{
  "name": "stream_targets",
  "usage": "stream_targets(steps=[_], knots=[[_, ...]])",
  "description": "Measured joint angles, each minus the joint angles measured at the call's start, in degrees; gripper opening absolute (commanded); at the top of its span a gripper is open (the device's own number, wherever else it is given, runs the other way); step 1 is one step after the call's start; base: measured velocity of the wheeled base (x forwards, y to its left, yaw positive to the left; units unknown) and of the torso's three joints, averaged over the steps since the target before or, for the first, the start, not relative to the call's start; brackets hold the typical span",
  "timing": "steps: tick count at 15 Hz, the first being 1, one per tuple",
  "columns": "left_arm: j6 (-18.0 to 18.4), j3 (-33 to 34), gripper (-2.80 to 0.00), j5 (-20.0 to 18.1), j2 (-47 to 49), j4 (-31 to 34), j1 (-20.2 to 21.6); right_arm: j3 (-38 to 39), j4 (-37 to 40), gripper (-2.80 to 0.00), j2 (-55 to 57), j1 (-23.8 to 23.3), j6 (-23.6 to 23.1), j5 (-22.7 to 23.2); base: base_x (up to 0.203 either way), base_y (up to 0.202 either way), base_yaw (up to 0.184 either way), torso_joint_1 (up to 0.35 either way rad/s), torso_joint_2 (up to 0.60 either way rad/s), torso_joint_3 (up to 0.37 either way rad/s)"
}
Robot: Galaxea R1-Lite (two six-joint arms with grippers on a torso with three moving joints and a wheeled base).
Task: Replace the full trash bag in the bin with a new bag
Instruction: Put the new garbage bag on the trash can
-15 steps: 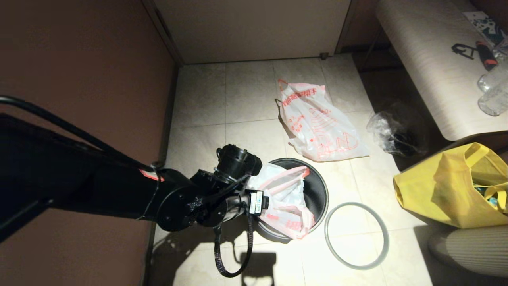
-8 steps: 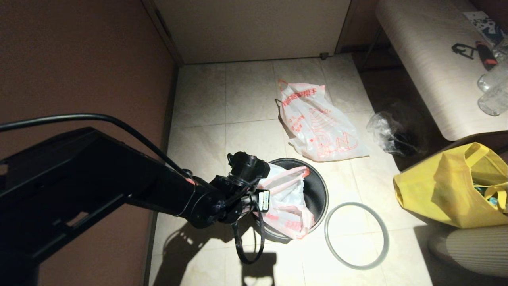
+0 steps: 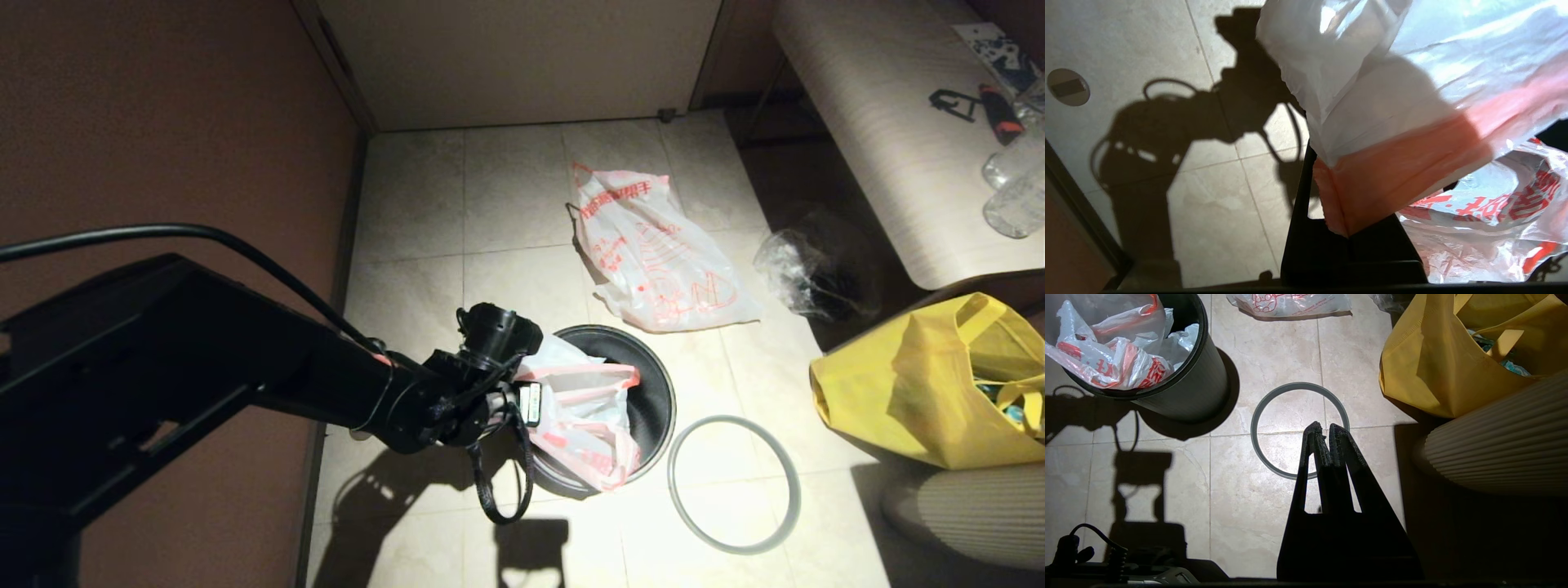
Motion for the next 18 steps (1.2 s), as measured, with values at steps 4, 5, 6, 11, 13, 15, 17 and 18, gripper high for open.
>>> stream_targets(steps=[4,5,6,11,13,15,17,18], knots=[[-0.48,0.12,-2.8,-0.66,-4.05,2.16,-0.09,0.02,0.09,-2.8,0.0,0.0,-0.04,-0.02,0.0,0.0,0.0,0.0,0.0,0.0],[-1.09,0.33,-2.8,-0.67,-4.47,2.15,-0.34,0.0,0.13,-2.8,0.02,0.0,-0.17,-0.02,0.0,0.0,0.0,0.0,0.0,0.0],[-2.24,0.39,-2.8,-0.7,-4.61,2.1,-0.66,-0.04,0.22,-2.8,0.05,0.0,-0.25,-0.03,0.0,0.0,0.0,0.0,0.0,0.0],[-3.21,0.2,-2.8,-0.77,-4.34,1.66,-1.34,-3.47,0.56,-2.8,3.31,-0.21,-2.1,-0.39,0.0,0.0,0.0,0.0,0.0,0.0],[-3.24,0.35,-2.8,-0.77,-4.07,1.66,-1.34,-8.99,0.35,-2.8,10.48,-0.18,-2.82,0.8,0.0,0.0,0.0,0.0,0.0,0.0],[-3.34,0.41,-2.8,-0.68,-3.5,1.64,-1.4,-14.57,0.2,-2.8,20.44,-0.05,-4.22,2.79,0.0,0.0,0.0,0.0,0.0,0.0],[-4.46,0.63,-2.8,-0.45,-2.99,1.64,-1.92,-19.65,-0.91,-2.8,31.94,0.69,-4.85,4.13,0.0,0.0,0.0,0.0,0.0,0.0],[-5.16,0.66,-2.8,-0.52,-2.78,1.63,-2.28,-21.98,-2.43,-2.8,38.61,1.76,-4.85,4.47,0.0,0.0,0.0,0.0,0.0,0.0]])
